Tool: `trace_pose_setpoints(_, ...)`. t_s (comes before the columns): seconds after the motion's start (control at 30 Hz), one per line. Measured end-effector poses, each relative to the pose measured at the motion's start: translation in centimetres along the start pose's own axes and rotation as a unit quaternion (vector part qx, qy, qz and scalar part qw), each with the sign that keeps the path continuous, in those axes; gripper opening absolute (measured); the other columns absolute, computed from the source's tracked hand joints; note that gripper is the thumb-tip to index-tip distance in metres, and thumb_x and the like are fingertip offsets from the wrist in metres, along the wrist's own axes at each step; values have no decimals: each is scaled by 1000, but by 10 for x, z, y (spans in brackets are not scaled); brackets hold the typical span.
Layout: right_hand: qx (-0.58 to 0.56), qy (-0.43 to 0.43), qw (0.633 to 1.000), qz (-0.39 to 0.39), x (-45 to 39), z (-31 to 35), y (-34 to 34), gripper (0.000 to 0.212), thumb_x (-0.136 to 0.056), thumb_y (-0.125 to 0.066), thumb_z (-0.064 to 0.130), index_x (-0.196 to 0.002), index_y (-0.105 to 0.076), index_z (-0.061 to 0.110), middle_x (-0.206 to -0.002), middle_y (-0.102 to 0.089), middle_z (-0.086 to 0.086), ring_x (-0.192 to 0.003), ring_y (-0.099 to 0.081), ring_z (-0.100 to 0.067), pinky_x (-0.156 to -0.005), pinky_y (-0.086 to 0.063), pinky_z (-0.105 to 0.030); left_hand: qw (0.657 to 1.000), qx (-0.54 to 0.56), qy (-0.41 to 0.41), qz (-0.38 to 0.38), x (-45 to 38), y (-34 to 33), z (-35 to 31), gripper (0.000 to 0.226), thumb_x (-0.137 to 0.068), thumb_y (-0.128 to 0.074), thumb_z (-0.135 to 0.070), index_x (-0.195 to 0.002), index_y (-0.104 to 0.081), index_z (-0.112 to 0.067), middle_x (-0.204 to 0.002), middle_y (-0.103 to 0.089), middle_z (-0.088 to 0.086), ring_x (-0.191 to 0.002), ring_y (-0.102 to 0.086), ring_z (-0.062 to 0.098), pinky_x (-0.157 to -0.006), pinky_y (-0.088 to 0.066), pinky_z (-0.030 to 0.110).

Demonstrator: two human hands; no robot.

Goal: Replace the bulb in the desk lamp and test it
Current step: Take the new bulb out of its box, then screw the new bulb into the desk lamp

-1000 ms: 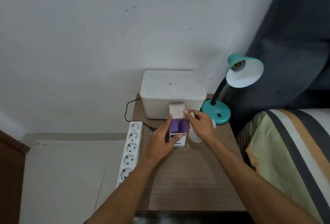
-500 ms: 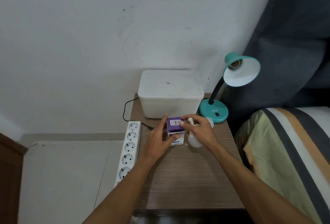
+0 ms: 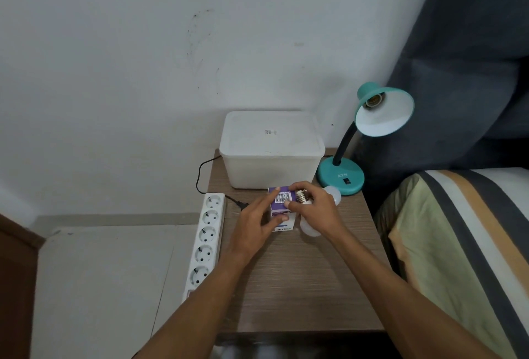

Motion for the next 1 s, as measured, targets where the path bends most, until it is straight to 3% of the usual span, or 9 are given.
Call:
trace_pose_setpoints(0.17,47,-42,997,-40,2,-10,8,36,-84,-77,35,-111,-57,23,-99,-66,6,-91,-66,-9,-72,-58,-28,999,32,22,-24,0,3,2,70,-91,-77,-28,-153,-45,-32,-137,-51,0,-122,-62,16,-85,-62,26)
trace_pose_setpoints(0.27,44,-55,995,-65,5,-14,19,16,-84,-69,23,-96,-61,15,-88,-66,-1,-84,-64,-19,-66,-48,-29,997,51,32,-48,-3,9,2,68,-89,-79,-20,-151,-49,-27,-136,-58,1,-120,-62,5,-86,-60,23)
trace_pose_setpoints(0.37,35,-60,995,-71,6,-13,30,14,-81,-71,20,-92,-63,17,-88,-66,-2,-83,-62,-19,-68,-45,-30,995,54,31,-73,-15,18,-1,68,-87,-80,-14,-145,-50,-32,-132,-60,-5,-118,-59,-8,-88,-58,19)
trace_pose_setpoints(0.5,-11,-30,992,-118,8,-1,53,15,-87,-73,21,-100,-65,22,-96,-67,7,-87,-65,-9,-70,-47,-21,997,29,26,-73,-32,20,2,64,-87,-81,-19,-140,-52,-40,-129,-58,0,-118,-62,9,-92,-59,25)
trace_pose_setpoints(0.6,-13,-13,992,-126,9,7,67,28,-91,-70,32,-118,-65,27,-106,-64,10,-93,-63,-6,-68,-47,-17,996,-2,40,-76,-37,18,8,61,-88,-80,-22,-139,-52,-40,-126,-56,-1,-114,-62,11,-94,-60,32)
trace_pose_setpoints(0.77,-30,-14,989,-145,8,4,87,42,-85,-62,64,-122,-65,44,-117,-68,13,-106,-64,-4,-88,-54,-28,995,-41,47,-77,-30,15,12,69,-90,-78,-31,-150,-44,-42,-135,-54,-2,-119,-59,13,-100,-57,42)
trace_pose_setpoints(0.83,-48,-28,987,-149,9,6,92,37,-86,-64,57,-120,-62,41,-112,-69,1,-103,-66,-14,-84,-55,-33,991,-75,50,-96,-23,16,2,87,-86,-81,-35,-158,-31,-35,-151,-42,1,-134,-45,11,-108,-47,39)
trace_pose_setpoints(0.9,-66,-41,984,-160,12,10,101,41,-81,-71,32,-118,-55,27,-108,-67,-5,-96,-65,-19,-77,-53,-32,987,-94,32,-126,-17,20,-16,99,-83,-82,-46,-160,-22,-31,-162,-29,4,-144,-32,14,-109,-43,42)
trace_pose_setpoints(1.0,-44,-18,983,-178,18,22,120,56,-65,-72,9,-115,-49,20,-108,-59,1,-97,-60,-18,-73,-49,-27,976,-156,-81,-129,-22,17,-58,99,-83,-70,-64,-159,-24,-22,-166,-23,8,-152,-27,27,-111,-46,53)
Point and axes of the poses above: each hand's wrist, its own x-axis away from the middle knuckle, its own y-axis out of the back of the hand, z = x × y, the point moved 7 cm from there along -x, towards the middle knuckle
